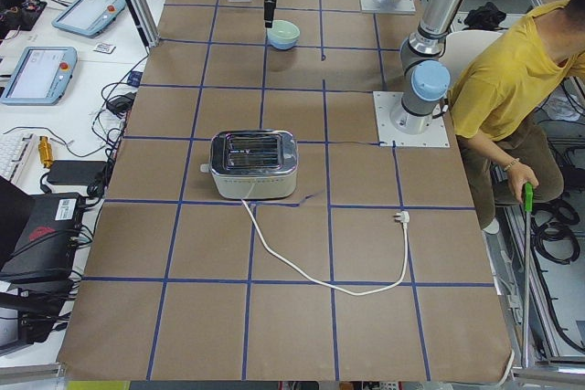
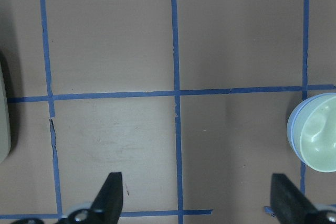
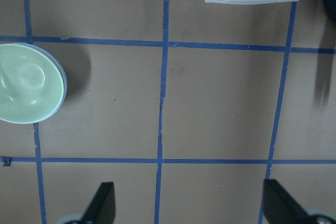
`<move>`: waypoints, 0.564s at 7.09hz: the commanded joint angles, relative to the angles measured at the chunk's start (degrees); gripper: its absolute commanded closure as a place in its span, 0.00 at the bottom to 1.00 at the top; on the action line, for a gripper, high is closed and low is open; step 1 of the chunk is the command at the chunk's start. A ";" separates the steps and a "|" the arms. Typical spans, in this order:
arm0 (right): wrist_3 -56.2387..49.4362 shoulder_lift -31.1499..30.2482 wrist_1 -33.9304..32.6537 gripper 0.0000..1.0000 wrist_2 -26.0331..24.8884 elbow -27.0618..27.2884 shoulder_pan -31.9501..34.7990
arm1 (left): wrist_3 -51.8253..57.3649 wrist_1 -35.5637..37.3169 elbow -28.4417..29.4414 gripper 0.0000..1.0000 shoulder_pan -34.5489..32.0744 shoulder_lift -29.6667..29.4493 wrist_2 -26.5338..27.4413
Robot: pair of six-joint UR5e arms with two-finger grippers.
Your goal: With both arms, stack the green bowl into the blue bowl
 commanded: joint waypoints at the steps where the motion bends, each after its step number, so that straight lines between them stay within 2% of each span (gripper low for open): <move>1: -0.53 -1.44 -1.46 0.00 0.18 4.52 -2.42 | 0.00 -0.01 0.03 0.00 -0.06 0.00 0.00; 3: 2.27 -2.41 -3.50 0.00 0.53 5.34 -2.08 | 0.00 -0.01 -0.06 0.00 -0.06 0.00 0.00; 4: 5.51 -2.50 -3.50 0.00 2.97 5.34 -2.08 | 0.00 -0.01 -0.06 0.00 0.03 0.00 0.00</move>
